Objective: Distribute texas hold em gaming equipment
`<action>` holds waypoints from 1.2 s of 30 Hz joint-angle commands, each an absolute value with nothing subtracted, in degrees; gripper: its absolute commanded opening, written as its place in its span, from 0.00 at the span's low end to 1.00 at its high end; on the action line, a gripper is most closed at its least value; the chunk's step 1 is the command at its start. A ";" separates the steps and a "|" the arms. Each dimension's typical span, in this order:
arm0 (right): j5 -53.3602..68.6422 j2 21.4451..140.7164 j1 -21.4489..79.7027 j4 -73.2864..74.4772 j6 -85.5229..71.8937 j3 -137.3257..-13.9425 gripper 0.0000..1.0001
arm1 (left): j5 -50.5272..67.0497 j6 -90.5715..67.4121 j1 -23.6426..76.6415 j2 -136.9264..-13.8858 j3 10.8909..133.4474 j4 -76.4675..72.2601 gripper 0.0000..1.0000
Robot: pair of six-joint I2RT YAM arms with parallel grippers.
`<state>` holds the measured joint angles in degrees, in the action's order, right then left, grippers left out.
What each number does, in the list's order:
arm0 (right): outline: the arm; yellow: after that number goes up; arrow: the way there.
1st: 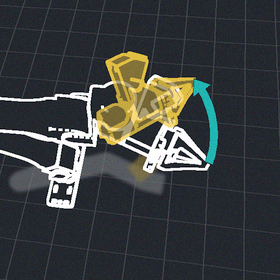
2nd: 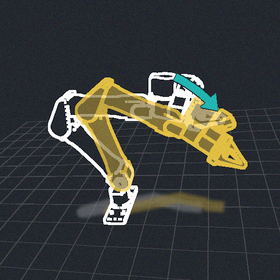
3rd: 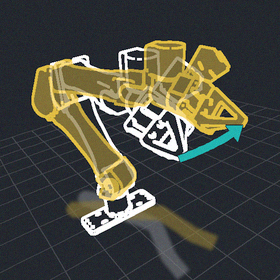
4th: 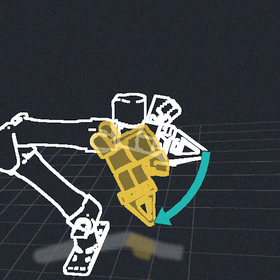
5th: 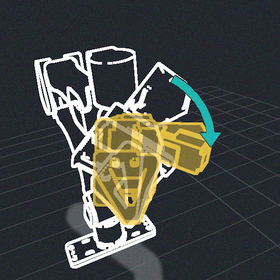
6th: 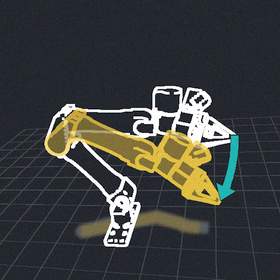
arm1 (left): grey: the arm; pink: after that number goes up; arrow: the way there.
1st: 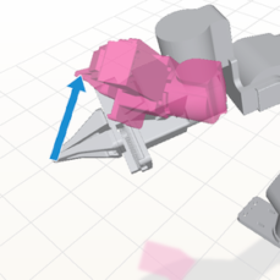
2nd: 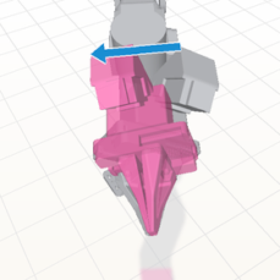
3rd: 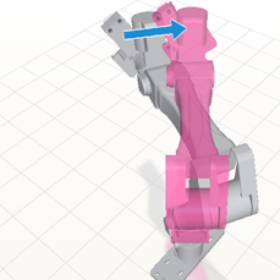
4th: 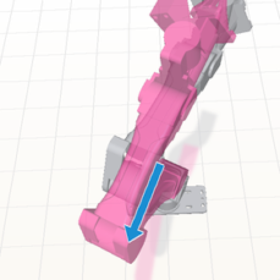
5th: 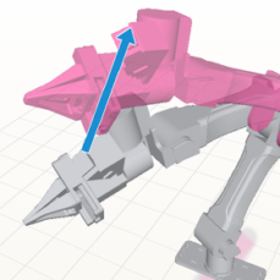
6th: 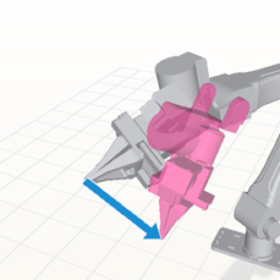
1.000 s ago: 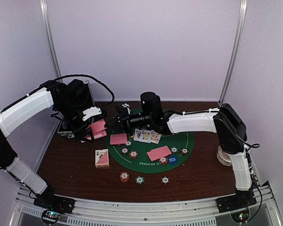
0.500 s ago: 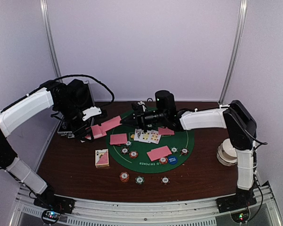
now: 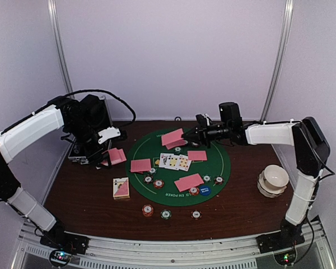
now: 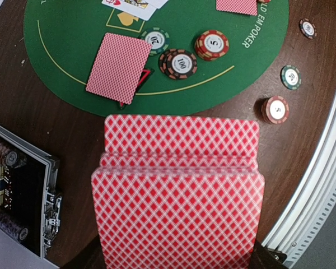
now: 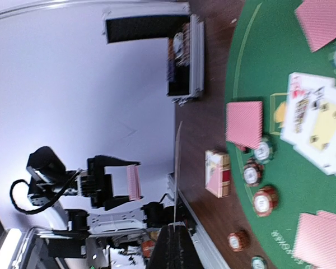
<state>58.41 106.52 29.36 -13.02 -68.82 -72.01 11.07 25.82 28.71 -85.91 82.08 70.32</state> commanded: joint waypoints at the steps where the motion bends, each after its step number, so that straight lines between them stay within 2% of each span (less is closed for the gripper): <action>1: 53.65 104.30 24.30 3.97 -52.30 -69.56 0.00 | 10.84 26.23 27.08 -85.89 80.98 68.05 0.00; 8: 49.05 107.13 20.52 7.28 -46.19 -67.22 0.00 | 10.68 27.19 24.63 -85.53 79.04 67.03 0.00; 21: 42.71 112.26 19.45 10.28 -40.62 -67.51 0.00 | 8.65 30.41 18.93 -83.98 73.30 63.71 0.00; 27: 38.64 111.97 19.43 16.78 -36.05 -68.08 0.00 | 7.99 32.52 14.64 -82.83 67.95 61.01 0.00; 32: 36.61 111.17 19.45 19.19 -34.93 -67.94 0.06 | 7.12 33.36 13.63 -82.37 62.66 57.50 0.00; 36: 34.59 109.31 19.42 20.70 -34.35 -67.94 0.23 | 7.17 33.93 13.62 -82.38 58.35 54.25 0.00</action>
<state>38.48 112.01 19.88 17.58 -36.07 -67.46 7.27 32.29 13.91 -83.77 61.41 59.35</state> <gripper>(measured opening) 0.164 0.665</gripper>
